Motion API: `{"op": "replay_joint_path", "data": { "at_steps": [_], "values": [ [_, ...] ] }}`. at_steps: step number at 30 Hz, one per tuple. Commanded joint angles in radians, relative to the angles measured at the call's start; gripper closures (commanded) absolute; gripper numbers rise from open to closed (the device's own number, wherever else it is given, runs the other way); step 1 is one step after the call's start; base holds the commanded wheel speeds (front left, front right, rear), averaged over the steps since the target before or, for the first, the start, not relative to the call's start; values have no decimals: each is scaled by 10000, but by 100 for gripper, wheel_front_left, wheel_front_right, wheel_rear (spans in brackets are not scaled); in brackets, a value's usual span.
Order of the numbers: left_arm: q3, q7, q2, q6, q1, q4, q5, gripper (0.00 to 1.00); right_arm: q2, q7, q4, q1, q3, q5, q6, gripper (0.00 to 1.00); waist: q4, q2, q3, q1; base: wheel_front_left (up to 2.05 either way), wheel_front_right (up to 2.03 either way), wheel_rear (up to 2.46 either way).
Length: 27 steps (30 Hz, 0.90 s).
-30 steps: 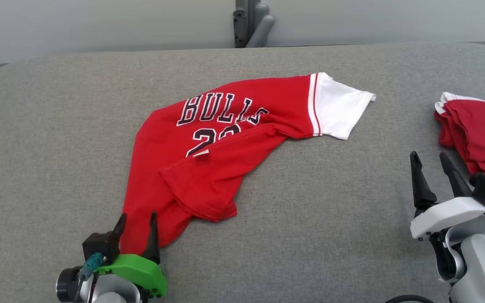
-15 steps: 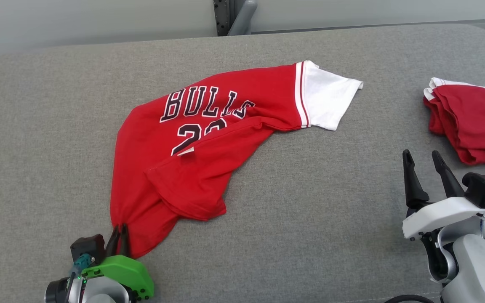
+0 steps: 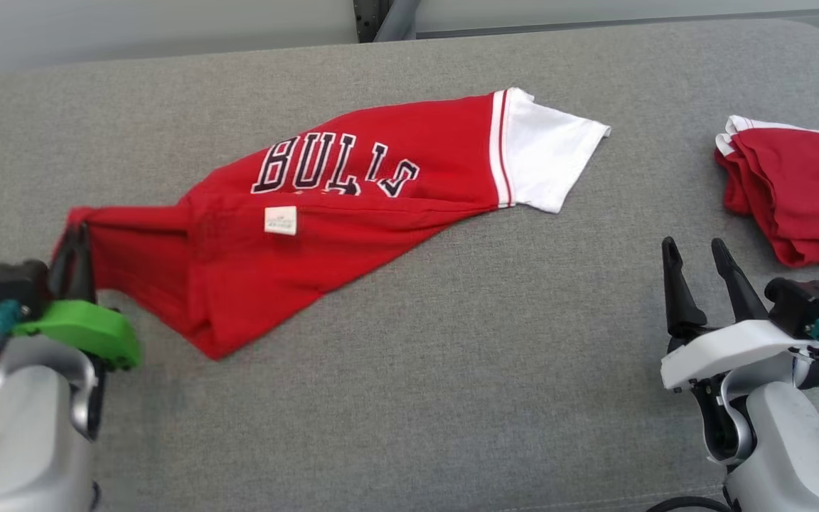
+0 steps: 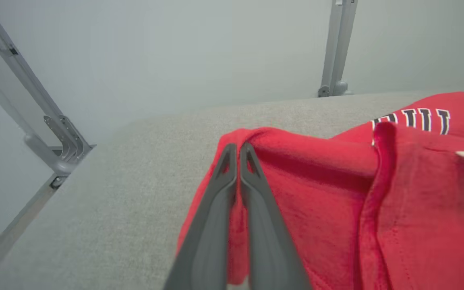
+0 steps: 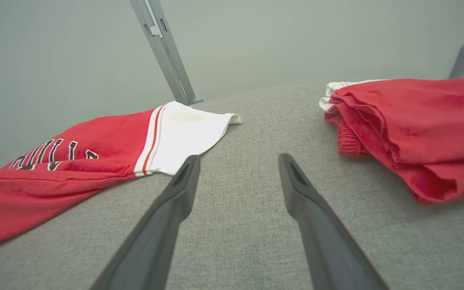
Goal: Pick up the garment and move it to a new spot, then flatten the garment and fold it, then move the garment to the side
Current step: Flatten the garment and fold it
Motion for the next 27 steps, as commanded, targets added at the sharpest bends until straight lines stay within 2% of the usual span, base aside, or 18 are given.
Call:
{"op": "replay_joint_path", "data": {
  "at_steps": [1,6,9,10,11,14,18,21,22,27],
  "values": [
    [-48,5,378,-92,-443,108,237,100,71,-24,-74,-122,59,-36,-9,0,-201,0,192,0,0,0,0],
    [-292,98,1764,-359,-2102,1138,698,100,169,-24,-133,-333,164,-3,-9,0,-684,0,604,0,0,0,0],
    [-307,337,2152,-499,-2832,1826,504,100,208,-24,-60,-413,195,42,-9,0,-923,0,848,0,0,0,0],
    [-179,343,2318,-494,-3048,2038,393,65,206,-24,-28,-432,198,48,-9,0,-989,0,931,0,0,0,0],
    [-76,333,2449,-516,-3233,2261,254,0,221,-24,-6,-460,207,55,-9,0,-1045,0,999,0,0,0,0],
    [-51,211,2475,-578,-3456,2736,118,0,259,-24,-5,-479,153,77,-9,0,-1121,0,1091,0,0,0,0],
    [53,20,2103,-626,-3155,2887,-327,0,268,-24,-20,-339,-62,45,-7,0,-928,0,1052,0,0,0,0],
    [60,-7,1531,-670,-2761,2381,-627,0,263,-24,-15,-239,-147,13,-7,0,-629,0,916,0,0,0,0],
    [-37,-3,1168,-675,-2340,1863,-775,0,262,-24,-9,-245,-125,23,-7,0,-441,0,830,0,0,0,0],
    [-1010,-5,385,-682,-1387,765,-1696,0,363,-24,86,-331,94,56,-7,0,-154,0,680,0,0,0,0]
  ]
}}
